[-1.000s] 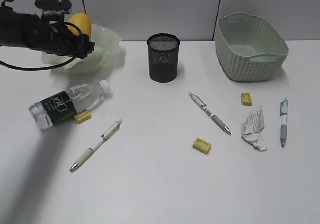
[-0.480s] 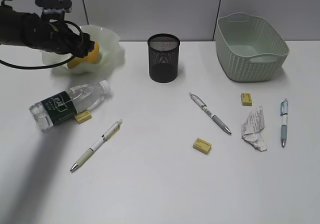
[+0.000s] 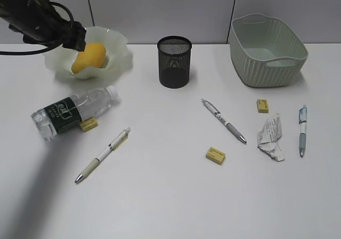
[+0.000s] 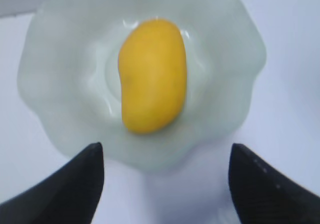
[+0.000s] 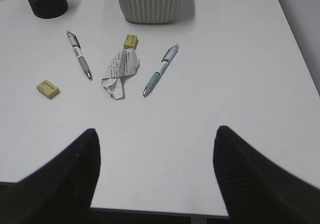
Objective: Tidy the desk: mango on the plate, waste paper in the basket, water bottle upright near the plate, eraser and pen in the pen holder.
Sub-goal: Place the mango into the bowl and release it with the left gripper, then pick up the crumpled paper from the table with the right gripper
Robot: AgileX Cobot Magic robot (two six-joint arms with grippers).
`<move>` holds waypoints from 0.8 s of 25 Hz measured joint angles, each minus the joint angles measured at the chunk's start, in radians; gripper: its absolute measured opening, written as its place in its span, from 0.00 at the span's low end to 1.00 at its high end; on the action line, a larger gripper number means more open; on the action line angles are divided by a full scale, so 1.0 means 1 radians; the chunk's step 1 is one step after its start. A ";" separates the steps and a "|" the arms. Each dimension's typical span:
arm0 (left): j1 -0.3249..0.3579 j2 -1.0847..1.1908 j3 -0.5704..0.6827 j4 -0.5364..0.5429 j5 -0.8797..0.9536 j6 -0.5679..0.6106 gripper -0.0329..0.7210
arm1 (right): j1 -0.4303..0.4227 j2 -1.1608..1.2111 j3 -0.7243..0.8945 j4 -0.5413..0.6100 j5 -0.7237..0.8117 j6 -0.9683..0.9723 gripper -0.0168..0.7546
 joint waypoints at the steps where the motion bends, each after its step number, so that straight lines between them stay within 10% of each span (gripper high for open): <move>1: 0.000 -0.017 0.000 -0.002 0.072 0.000 0.82 | 0.000 0.000 0.000 0.000 0.000 0.000 0.75; 12: 0.000 -0.113 0.000 -0.018 0.715 0.000 0.73 | 0.000 0.000 0.000 0.000 0.000 0.000 0.75; 20: -0.004 -0.303 0.000 -0.054 0.761 0.000 0.69 | 0.000 0.000 0.000 0.000 -0.001 0.000 0.75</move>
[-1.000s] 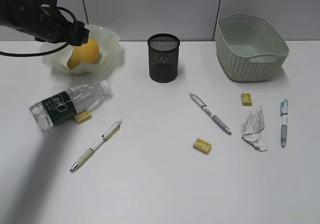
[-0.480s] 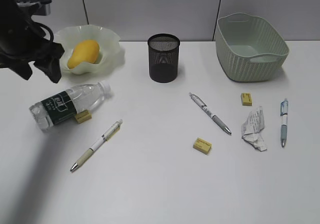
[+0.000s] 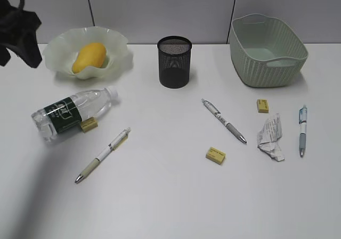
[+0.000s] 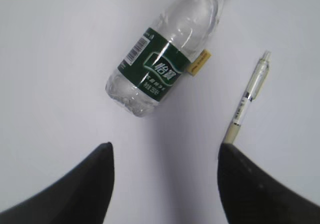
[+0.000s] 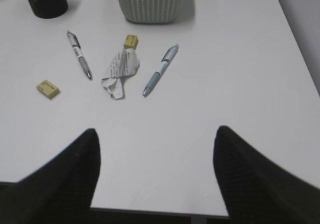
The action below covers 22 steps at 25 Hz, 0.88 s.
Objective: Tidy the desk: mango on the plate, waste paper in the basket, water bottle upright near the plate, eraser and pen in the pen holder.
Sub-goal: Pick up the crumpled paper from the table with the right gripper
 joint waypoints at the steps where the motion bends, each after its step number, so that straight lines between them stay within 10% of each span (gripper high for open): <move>1: -0.002 -0.028 0.000 -0.002 0.001 0.000 0.69 | 0.000 0.000 0.000 0.000 0.000 0.000 0.75; 22: -0.029 -0.998 0.700 -0.047 -0.150 0.000 0.68 | 0.000 0.000 0.000 0.041 0.000 0.000 0.75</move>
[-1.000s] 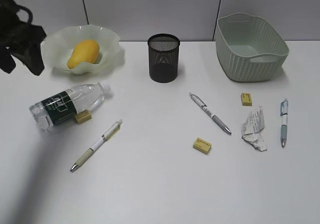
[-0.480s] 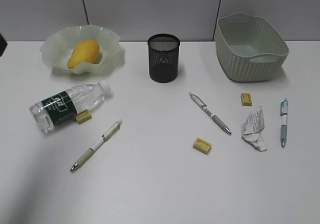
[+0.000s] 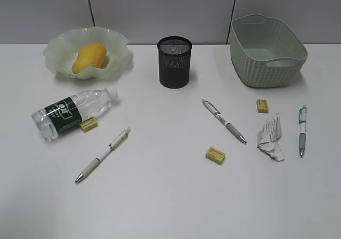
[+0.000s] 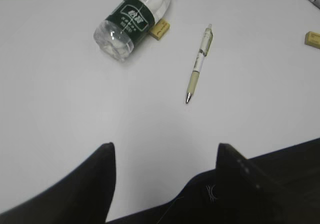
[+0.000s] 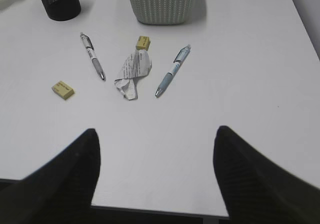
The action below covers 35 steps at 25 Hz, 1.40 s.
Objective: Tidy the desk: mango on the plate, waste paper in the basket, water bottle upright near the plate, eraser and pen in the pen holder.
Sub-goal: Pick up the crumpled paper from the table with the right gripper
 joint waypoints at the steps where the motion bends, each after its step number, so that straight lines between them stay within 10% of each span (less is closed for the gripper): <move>1: 0.000 -0.037 0.033 0.001 0.005 0.000 0.68 | 0.000 0.000 0.000 0.000 0.000 0.000 0.75; 18: 0.000 -0.385 0.222 0.092 0.013 0.000 0.68 | 0.000 0.076 -0.003 0.000 -0.002 0.000 0.75; 35: -0.001 -0.385 0.227 0.087 0.006 0.000 0.65 | 0.000 1.134 -0.398 0.066 -0.178 0.000 0.75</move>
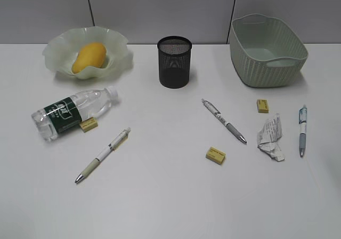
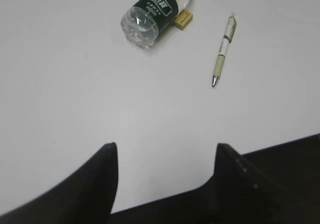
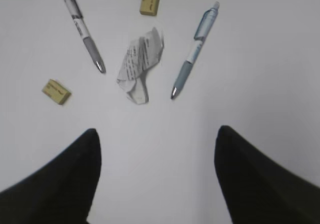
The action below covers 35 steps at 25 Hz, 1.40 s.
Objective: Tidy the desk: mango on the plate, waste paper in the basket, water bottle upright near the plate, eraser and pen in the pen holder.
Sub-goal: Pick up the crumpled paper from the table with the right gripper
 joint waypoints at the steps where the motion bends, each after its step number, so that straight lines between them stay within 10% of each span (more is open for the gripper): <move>1: 0.000 0.000 0.000 0.000 0.000 0.000 0.65 | 0.000 0.050 -0.020 0.014 -0.026 0.000 0.75; 9: 0.000 0.000 0.000 -0.002 0.000 0.000 0.64 | 0.025 0.387 -0.127 0.107 -0.062 0.012 0.75; 17: 0.000 0.000 0.000 -0.002 0.000 0.000 0.62 | 0.166 0.582 -0.133 -0.025 -0.193 0.243 0.75; 35: 0.000 0.000 0.000 -0.003 0.000 0.000 0.62 | 0.174 0.825 -0.133 -0.128 -0.430 0.438 0.62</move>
